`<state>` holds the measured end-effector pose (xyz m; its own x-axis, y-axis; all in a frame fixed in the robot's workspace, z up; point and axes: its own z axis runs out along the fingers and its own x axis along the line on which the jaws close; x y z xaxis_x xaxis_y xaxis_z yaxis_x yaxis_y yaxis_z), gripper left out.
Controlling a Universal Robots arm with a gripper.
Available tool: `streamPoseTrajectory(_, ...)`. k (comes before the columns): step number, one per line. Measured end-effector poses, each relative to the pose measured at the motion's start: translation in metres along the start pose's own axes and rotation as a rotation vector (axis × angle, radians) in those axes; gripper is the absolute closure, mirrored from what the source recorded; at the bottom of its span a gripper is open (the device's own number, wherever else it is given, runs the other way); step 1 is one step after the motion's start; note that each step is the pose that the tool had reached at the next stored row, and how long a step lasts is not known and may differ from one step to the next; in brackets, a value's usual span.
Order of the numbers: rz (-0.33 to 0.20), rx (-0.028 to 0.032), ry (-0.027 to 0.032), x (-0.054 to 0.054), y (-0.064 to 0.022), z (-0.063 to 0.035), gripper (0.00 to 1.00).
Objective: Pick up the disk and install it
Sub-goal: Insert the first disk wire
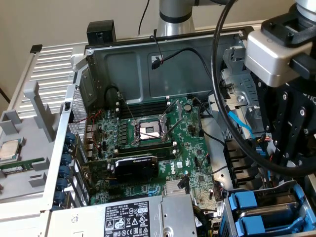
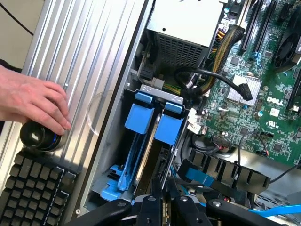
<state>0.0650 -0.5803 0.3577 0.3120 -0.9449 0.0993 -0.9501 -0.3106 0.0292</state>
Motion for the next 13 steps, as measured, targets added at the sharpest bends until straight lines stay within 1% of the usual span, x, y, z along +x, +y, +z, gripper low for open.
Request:
streamPoseTrajectory(10, 0.000, 0.0000, 0.0000, 0.0000, 0.0000, 0.0000, 0.84)
streamPoseTrajectory(13, 0.008, -0.0005, -0.0002, -0.0001, 0.0005, 0.0000, 0.84)
